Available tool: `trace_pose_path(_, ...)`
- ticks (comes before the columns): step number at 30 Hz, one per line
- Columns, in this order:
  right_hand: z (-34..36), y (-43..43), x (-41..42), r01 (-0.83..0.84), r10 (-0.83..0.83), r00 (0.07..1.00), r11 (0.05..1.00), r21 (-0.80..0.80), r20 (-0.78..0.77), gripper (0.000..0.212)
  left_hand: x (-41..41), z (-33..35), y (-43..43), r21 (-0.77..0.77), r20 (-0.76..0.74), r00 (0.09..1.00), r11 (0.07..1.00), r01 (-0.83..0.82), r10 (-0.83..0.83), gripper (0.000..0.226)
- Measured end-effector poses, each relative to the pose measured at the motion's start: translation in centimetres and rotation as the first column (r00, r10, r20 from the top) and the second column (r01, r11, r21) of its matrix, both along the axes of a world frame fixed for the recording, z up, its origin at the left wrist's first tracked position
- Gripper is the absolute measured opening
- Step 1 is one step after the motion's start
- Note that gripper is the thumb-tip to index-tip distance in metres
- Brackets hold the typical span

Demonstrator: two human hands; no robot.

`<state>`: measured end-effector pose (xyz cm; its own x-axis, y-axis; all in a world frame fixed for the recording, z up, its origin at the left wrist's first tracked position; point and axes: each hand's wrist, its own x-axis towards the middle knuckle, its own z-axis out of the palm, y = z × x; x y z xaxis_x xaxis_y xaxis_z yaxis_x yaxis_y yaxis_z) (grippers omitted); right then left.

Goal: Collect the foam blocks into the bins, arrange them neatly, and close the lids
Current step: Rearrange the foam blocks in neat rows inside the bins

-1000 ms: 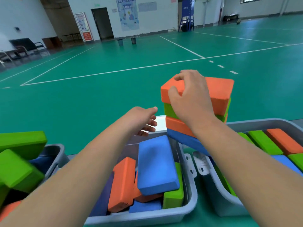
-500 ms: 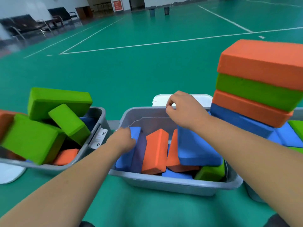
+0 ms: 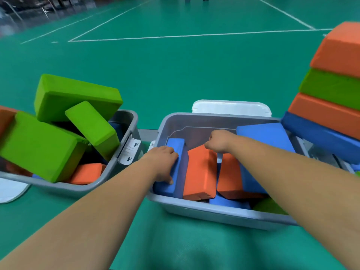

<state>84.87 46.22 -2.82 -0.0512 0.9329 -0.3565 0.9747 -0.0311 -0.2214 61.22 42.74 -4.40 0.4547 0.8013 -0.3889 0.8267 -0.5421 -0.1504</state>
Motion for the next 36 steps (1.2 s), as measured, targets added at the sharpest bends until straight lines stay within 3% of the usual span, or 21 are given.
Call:
trace_pose_path(7, -6.3, 2.9, -2.0, 0.209, -0.208, 0.978, 0.97, -0.121, 0.015, 0.023, 0.1, -1.7, 1.3, 0.014, -0.085, 0.995, 0.999, 0.048, -0.046, 0.106)
trace_pose_path(10, -7.5, 3.7, -3.3, 0.288, -0.287, 0.957, 0.941, -0.178, 0.036, 0.049, 0.2, -1.8, 1.9, 0.003, -0.102, 0.994, 1.0, 0.028, -0.028, 0.115)
trace_pose_path(13, -9.3, 4.5, -3.8, 0.451, -0.469, 0.883, 0.857, -0.248, -0.016, 0.092, 0.5, -1.6, 2.0, -0.012, -0.14, 0.99, 1.0, 0.023, -0.024, 0.131)
trace_pose_path(16, -10.2, 5.0, -3.7, 0.537, -0.565, 0.822, 0.81, -0.237, -0.069, 0.108, 0.9, -1.5, 2.4, -0.044, -0.161, 0.987, 0.999, 0.021, -0.028, 0.142)
trace_pose_path(19, -8.9, 4.4, -3.8, 0.533, -0.546, 0.836, 0.83, -0.164, -0.047, 0.107, 0.9, -1.5, 3.0, -0.081, -0.144, 0.989, 0.997, 0.016, -0.028, 0.133)
trace_pose_path(23, -6.4, 3.2, -3.7, 0.497, -0.499, 0.867, 0.861, -0.107, 0.009, 0.09, 1.7, -2.5, 3.5, -0.064, -0.155, 0.988, 0.998, -0.012, 0.002, 0.095)
trace_pose_path(26, -4.9, 2.8, -3.2, 0.494, -0.489, 0.869, 0.867, -0.07, 0.071, 0.084, 2.6, -3.8, 4.4, -0.001, -0.017, 0.996, 0.996, -0.087, 0.087, 0.079)
trace_pose_path(31, -2.4, 1.1, -1.9, 0.404, -0.404, 0.913, 0.915, 0.013, 0.055, 0.089, 4.2, -5.2, 6.0, -0.09, 0.246, 0.937, 0.969, -0.232, 0.247, 0.078)
trace_pose_path(33, -1.1, 0.0, -1.2, 0.397, -0.397, 0.917, 0.917, 0.034, 0.023, 0.092, 4.5, -6.2, 6.1, -0.166, 0.244, 0.935, 0.961, -0.221, 0.257, 0.082)
trace_pose_path(36, 0.6, -1.4, -0.4, 0.317, -0.32, 0.947, 0.946, 0.067, 0.039, 0.086, 4.9, -7.3, 6.0, -0.154, 0.185, 0.947, 0.96, -0.236, 0.262, 0.08)
